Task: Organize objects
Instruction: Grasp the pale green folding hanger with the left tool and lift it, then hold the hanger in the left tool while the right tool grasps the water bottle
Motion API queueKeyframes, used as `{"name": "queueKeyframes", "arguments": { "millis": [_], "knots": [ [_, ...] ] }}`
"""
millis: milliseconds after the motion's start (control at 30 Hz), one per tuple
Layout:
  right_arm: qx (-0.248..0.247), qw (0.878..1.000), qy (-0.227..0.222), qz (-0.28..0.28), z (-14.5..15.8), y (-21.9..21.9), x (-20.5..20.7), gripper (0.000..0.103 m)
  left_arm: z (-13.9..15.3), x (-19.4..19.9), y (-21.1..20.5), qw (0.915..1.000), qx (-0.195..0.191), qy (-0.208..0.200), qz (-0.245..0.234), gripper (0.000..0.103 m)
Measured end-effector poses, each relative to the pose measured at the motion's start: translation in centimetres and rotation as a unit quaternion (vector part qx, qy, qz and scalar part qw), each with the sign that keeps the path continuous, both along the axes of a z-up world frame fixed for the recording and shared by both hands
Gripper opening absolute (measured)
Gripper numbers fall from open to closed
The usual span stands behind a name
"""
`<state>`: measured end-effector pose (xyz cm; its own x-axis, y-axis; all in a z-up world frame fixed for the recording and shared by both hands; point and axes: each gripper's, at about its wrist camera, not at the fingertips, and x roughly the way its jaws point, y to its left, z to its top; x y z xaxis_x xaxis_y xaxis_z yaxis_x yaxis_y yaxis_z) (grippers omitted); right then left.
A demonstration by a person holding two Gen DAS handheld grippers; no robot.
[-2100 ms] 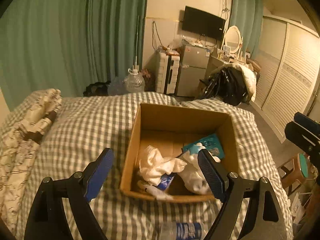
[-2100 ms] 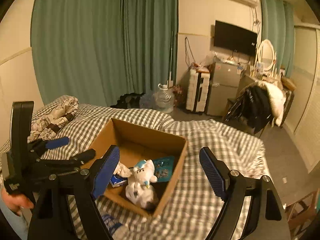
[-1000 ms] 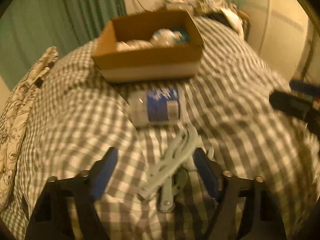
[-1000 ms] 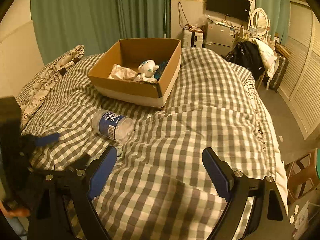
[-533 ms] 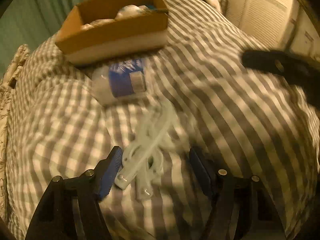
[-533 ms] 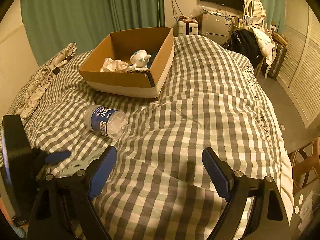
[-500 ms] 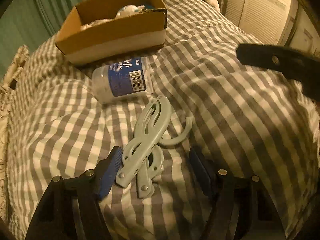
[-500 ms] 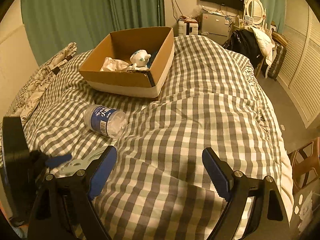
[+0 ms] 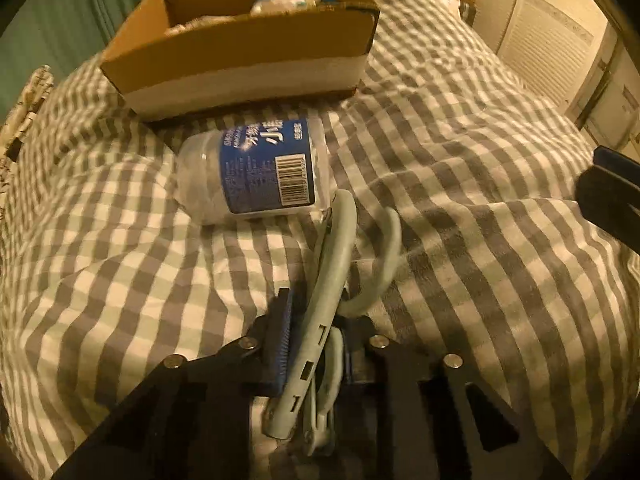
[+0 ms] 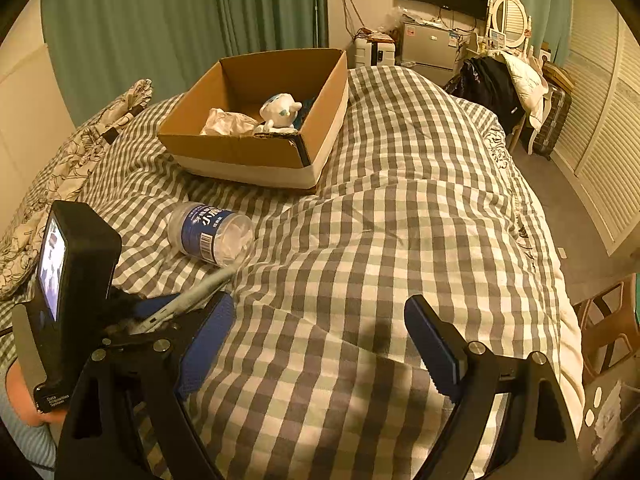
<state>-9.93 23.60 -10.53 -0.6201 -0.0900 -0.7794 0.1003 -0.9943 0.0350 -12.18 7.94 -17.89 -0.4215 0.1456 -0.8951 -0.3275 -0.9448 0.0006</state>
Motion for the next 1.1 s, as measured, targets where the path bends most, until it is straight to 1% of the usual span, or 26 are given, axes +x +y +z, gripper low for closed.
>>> {"name": "queueKeyframes", "arguments": {
  "millis": [67, 267, 367, 467, 533, 633, 700, 767, 833, 967, 1033, 1100],
  "knots": [
    [0.002, 1.0, 0.001, -0.002, 0.0, 0.1, 0.1, 0.087, 1.1, 0.8, -0.5, 0.9998, 0.008, 0.017, 0.005, 0.014],
    [0.006, 1.0, 0.008, 0.001, 0.5, -0.6, 0.0, 0.087, 5.8, 2.7, -3.5, 0.9956, 0.051, 0.071, 0.032, 0.014],
    [0.014, 1.0, 0.016, 0.013, 0.9, -1.7, -0.2, 0.087, 8.0, 2.4, -5.5, 0.9916, 0.061, 0.099, 0.057, 0.014],
    [0.025, 0.999, 0.028, 0.037, 1.1, -3.4, -1.0, 0.087, 9.0, 1.0, -7.4, 0.9884, 0.052, 0.115, 0.084, 0.014],
    [0.033, 0.997, 0.038, 0.061, 1.2, -4.9, -1.8, 0.087, 9.3, 0.7, -8.9, 0.9863, 0.052, 0.118, 0.104, 0.014],
    [0.046, 0.994, 0.045, 0.093, 0.8, -7.1, -3.9, 0.087, 8.8, -0.8, -10.2, 0.9831, 0.05, 0.122, 0.127, 0.014],
    [0.052, 0.991, 0.032, 0.118, 0.0, -8.8, -5.8, 0.087, 8.3, -1.5, -10.7, 0.9817, 0.047, 0.121, 0.139, 0.014],
    [0.057, 0.99, 0.016, 0.13, -0.8, -9.9, -7.3, 0.087, 7.5, -2.4, -11.2, 0.9806, 0.049, 0.116, 0.15, 0.014],
    [0.055, 0.99, -0.01, 0.129, -2.1, -11.1, -8.8, 0.087, 6.8, -2.8, -11.5, 0.9803, 0.048, 0.111, 0.156, 0.014],
    [0.011, 0.995, -0.05, 0.09, -3.8, -12.3, -10.4, 0.087, 5.7, -3.5, -12.5, 0.9789, 0.064, 0.092, 0.171, 0.014],
    [0.015, 0.995, -0.067, 0.071, -5.0, -13.4, -10.7, 0.087, 5.6, -3.6, -13.0, 0.9779, 0.071, 0.087, 0.176, 0.014],
    [0.03, 0.995, -0.077, 0.051, -6.2, -14.4, -11.1, 0.088, 5.8, -3.8, -13.3, 0.9768, 0.079, 0.088, 0.179, 0.014]
  ]
}}
